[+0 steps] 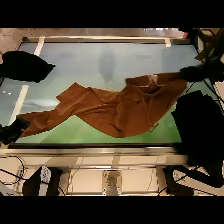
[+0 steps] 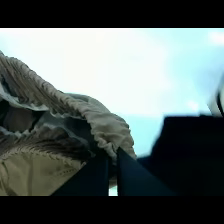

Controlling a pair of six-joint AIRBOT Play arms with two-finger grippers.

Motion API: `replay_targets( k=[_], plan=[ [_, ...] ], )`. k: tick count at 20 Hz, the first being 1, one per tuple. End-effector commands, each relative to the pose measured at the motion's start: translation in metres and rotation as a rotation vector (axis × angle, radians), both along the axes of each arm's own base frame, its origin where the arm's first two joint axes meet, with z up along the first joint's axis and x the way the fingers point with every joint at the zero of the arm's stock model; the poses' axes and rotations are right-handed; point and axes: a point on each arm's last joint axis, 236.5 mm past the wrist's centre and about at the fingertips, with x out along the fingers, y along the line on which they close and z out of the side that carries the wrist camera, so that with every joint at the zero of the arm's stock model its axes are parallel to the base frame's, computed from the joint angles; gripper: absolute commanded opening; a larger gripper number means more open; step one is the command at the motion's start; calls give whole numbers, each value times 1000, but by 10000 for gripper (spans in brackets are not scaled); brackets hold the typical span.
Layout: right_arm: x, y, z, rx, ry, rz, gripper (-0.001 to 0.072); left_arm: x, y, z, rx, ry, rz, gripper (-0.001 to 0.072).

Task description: Fold the clothes and pants, and hang the long-sleeved shirts on hangers.

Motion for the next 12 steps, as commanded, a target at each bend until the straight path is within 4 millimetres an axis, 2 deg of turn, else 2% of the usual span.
replay_targets(
  k=[1, 3, 4, 5, 6, 8, 10, 12],
  plan=[
    [-44, -50, -48, 100, 179, -189, 38, -1, 8, -5, 0, 7, 24, 549],
    [-61, -52, -87, 140, 268, -259, 60, -1, 8, -7, -6, 13, 24, 549],
    [-67, -50, -104, 149, 301, -262, 248, -1, 8, -9, -10, 17, 24, 549],
    [-73, -47, -114, 154, 329, -260, 481, 0, 8, -10, -12, 19, 25, 548],
    [-75, -48, -117, 147, 339, -262, 513, 0, 9, -10, -12, 18, 26, 550],
    [-71, -54, -107, 122, 301, -265, 505, 2, 12, -9, -3, 10, 33, 550],
    [-59, -55, -82, 118, 222, -260, 505, 7, 20, -5, 13, -21, 69, 551],
    [-46, -43, -55, 162, 138, -231, 505, 17, 41, 4, 41, -89, 184, 551]
  ],
)
